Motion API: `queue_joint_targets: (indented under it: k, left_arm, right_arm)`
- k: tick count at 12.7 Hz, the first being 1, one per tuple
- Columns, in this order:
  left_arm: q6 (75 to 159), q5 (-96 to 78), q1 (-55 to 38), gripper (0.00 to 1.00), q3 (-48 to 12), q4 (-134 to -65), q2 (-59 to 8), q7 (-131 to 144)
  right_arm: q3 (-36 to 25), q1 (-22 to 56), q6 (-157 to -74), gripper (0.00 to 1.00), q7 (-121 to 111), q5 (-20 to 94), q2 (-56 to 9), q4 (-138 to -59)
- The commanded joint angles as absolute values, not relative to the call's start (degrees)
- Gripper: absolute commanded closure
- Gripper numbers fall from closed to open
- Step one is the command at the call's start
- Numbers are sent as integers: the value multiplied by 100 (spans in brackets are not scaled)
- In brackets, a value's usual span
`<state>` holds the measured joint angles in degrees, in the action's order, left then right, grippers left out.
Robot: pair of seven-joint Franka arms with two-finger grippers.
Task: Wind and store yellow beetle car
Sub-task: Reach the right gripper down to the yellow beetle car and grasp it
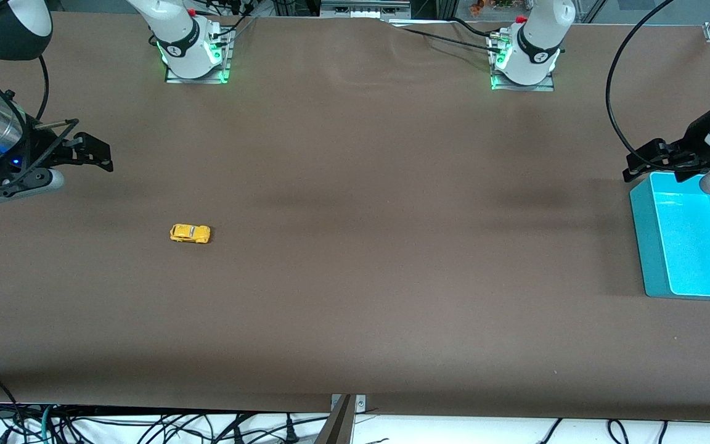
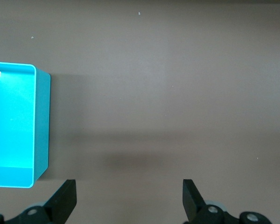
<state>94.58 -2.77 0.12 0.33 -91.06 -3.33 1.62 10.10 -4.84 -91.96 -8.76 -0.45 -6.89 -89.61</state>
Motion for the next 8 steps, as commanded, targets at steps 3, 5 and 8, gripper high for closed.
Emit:
queue_joint_targets:
  k: [3, 5, 8]
  left_arm:
    - [9352, -299, 53, 0, 0, -8930, -404, 185]
    - [9352, -299, 35, 0, -9, -8930, -404, 185]
    - [9352, -308, 53, 0, -9, -8930, -404, 185]
  right_arm:
    - [1037, -492, -9264, 0, -817, -132, -536, -9123]
    - [1037, -492, -9264, 0, -800, -132, -536, -9123]
    - [1046, -492, -9229, 0, -791, -141, -545, -9158]
